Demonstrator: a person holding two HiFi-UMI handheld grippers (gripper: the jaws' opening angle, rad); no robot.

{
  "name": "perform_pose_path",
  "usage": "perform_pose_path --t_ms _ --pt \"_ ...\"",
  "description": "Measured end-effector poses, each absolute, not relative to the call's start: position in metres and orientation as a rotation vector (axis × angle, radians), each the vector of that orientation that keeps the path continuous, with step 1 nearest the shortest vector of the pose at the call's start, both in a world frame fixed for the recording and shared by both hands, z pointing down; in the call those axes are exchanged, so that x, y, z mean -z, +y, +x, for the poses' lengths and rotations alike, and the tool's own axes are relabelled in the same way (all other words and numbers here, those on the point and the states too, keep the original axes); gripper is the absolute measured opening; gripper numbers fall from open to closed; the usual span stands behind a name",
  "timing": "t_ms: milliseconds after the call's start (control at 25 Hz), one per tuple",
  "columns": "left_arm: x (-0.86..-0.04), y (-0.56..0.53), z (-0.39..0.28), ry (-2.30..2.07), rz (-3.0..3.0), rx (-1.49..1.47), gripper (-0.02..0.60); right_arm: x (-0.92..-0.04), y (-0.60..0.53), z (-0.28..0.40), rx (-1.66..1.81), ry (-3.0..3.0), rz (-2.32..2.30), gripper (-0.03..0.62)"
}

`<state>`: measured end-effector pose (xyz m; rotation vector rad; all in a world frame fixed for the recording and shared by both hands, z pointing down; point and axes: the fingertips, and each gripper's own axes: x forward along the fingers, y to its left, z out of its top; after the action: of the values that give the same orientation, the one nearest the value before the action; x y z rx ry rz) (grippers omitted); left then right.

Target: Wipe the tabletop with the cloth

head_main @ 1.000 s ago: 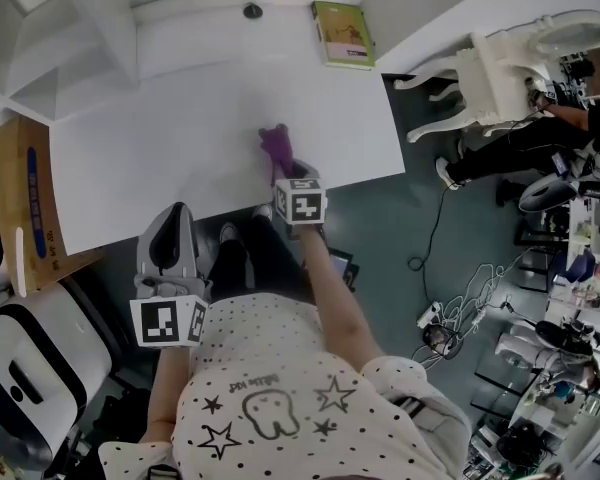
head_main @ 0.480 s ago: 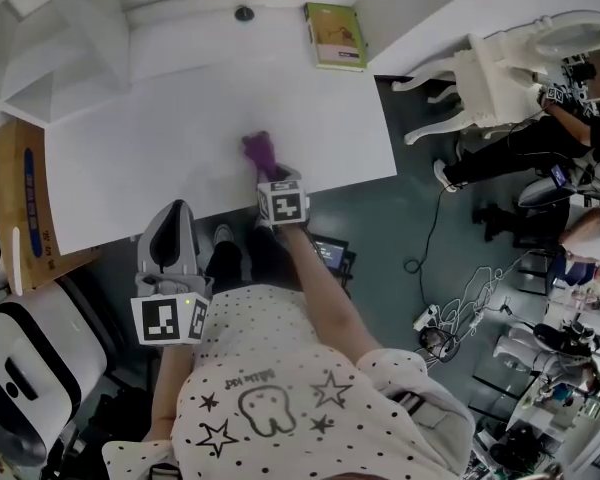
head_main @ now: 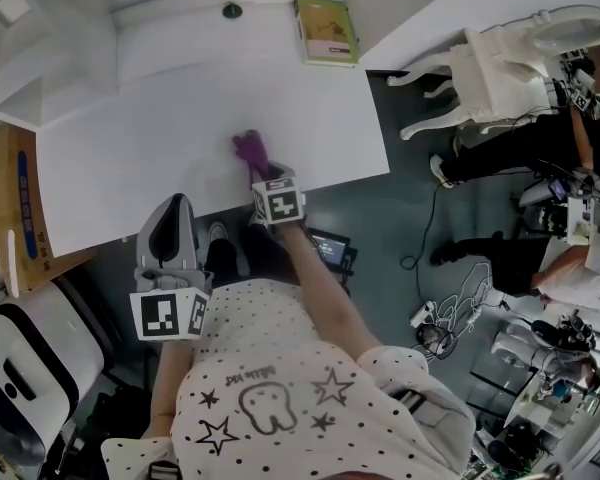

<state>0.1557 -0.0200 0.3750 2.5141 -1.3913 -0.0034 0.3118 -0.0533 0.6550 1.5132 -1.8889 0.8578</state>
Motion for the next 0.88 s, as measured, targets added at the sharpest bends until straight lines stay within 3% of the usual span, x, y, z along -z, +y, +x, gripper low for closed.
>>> perform_pose_path --t_ms 880 --pt "-0.377 -0.012 0.168 -1.436 2.486 0.017 -0.005 -0.657 -0.047 0.374 -0.890 -1.827 1.566 0.069"
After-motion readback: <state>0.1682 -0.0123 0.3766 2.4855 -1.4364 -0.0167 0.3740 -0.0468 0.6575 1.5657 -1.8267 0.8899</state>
